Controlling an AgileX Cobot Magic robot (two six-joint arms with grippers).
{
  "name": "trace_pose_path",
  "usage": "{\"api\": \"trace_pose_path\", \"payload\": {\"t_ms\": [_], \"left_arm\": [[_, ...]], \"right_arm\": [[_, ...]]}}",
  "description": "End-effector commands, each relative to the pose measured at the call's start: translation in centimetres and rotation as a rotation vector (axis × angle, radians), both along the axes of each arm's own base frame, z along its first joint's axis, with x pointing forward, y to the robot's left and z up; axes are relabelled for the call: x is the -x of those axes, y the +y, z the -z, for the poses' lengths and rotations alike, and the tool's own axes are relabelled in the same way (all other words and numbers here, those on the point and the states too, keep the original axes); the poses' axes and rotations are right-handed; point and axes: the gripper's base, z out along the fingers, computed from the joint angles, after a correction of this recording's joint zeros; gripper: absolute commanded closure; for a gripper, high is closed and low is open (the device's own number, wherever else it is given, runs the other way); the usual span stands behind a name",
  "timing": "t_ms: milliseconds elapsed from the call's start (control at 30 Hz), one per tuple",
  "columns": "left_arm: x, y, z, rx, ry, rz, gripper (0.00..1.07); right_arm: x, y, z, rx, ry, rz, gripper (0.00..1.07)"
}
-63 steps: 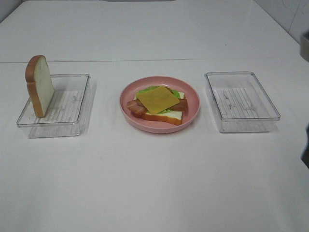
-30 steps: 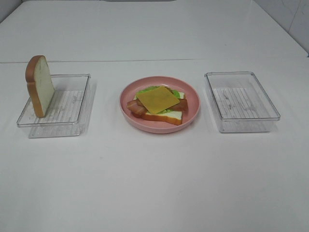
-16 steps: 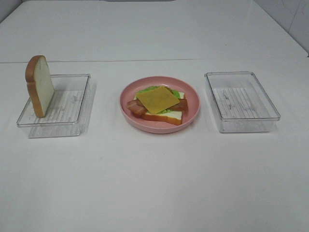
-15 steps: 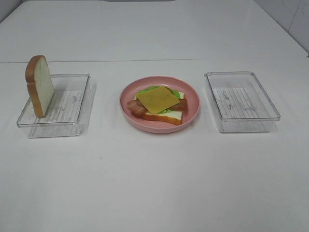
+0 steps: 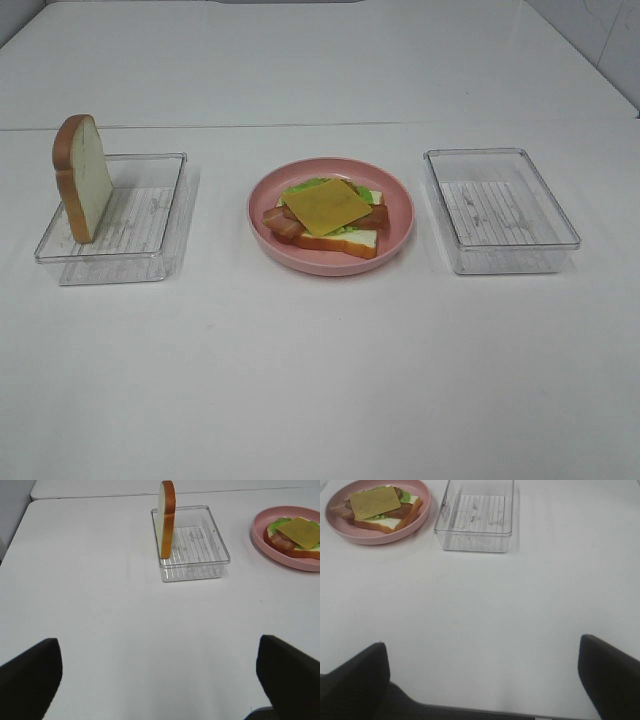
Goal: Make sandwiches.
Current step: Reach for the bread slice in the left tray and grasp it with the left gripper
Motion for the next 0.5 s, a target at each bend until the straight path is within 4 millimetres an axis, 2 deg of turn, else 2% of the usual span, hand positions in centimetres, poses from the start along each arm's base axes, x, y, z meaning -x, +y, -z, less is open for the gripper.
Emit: {"api": "trace_pose_path", "payload": {"t_ms": [33,200,300,333,367,400,433,467,500], "left_arm": [[0.0,0.0,0.0,0.008,-0.006,0.000,0.09],[0.0,0.0,0.0,0.013,-0.004,-0.008,0.09],[-1.2,0.1,-1.1,0.023,0.000,-0.015,0.09],[-1.7,0.0,-1.8,0.035,-0.010,-0.016,0.09],[-3.1,0.1,-3.2,0.040,-0.015,-0.019,0.09],[-3.1,0.1,-3.2,0.040,-0.015,-0.019,0.09],[-4.1,0.1,-3.8,0.049,-0.002,-0.025,0.09],[-6.2,0.2,-4.9,0.080,0.041,-0.043,0.09],[-6.2,0.2,-4.9,0.080,0.041,-0.043,0.09]], "right_arm": [[0.3,0.0,0.1,0.005,-0.037,0.001,0.08],[0.3,0.0,0.1,0.005,-0.037,0.001,0.08],[0.3,0.0,0.1,0.005,-0.037,0.001,0.08],[0.3,0.0,0.1,0.005,-0.037,0.001,0.08],[0.3,0.0,0.1,0.005,-0.037,0.001,0.08],[0.3,0.0,0.1,0.005,-0.037,0.001,0.08],[0.3,0.0,0.1,0.005,-0.037,0.001,0.08],[0.3,0.0,0.1,0.005,-0.037,0.001,0.08],[0.3,0.0,0.1,0.005,-0.037,0.001,0.08]]}}
